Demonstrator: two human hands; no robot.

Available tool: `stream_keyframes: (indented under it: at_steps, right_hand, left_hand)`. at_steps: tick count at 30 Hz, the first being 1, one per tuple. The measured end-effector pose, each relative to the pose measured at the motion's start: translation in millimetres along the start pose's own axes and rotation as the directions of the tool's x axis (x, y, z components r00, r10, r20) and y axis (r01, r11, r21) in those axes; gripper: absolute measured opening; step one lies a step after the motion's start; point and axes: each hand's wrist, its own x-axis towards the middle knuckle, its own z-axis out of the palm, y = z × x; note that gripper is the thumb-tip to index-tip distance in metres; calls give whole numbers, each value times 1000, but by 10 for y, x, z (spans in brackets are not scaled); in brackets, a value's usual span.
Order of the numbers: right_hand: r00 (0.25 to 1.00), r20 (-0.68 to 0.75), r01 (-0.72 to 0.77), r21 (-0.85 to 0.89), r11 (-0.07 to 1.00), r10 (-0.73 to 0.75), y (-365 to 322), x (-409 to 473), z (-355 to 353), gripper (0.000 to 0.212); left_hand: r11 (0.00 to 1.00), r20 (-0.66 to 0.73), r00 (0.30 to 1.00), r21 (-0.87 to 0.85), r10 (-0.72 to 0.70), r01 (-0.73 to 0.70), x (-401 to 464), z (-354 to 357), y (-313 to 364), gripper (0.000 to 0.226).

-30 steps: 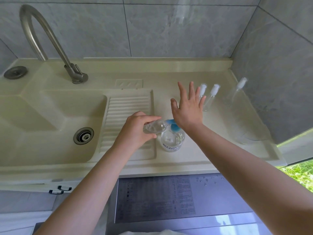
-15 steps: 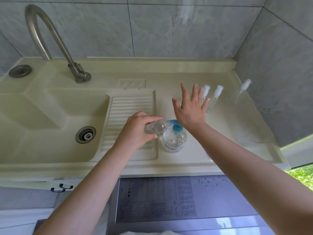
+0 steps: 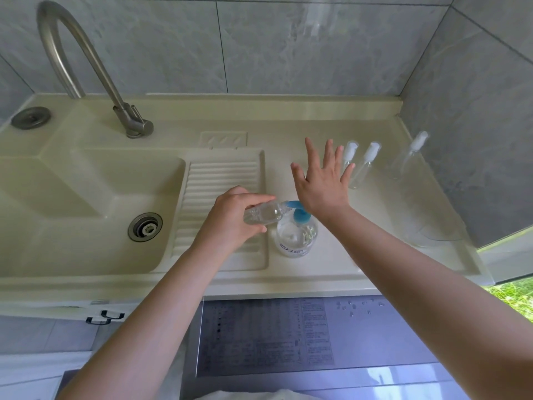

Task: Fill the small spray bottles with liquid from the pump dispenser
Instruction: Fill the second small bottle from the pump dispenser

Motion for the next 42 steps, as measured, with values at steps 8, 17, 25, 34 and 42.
stream_keyframes:
  at_steps: [8,17,25,34,42]
  right_hand:
    - [998,3,67,-73,995,-67,55,-18,85,58]
    - [978,37,205,-28,978,-204,50,56,37,64]
    - [979,0,203,-68,977,-204,32,33,4,63]
    - [965,-75,228,-241,943,-252,14,19,55,61]
    - [976,-99,169,-201,965,-192,17,51,-34,64]
  left_hand:
    - [1000,35,999,-1,-2,2,14,10,13,68]
    - [1000,31,999,15,13,-14,-4,-32,2,68]
    - [1000,45,999,-5,9,-8,1,-6,40,68]
    - [1000,61,998,-15,-10,11,20,-14,74,67]
    - [1000,48,999,-17,14,-13,29,-39,70,68]
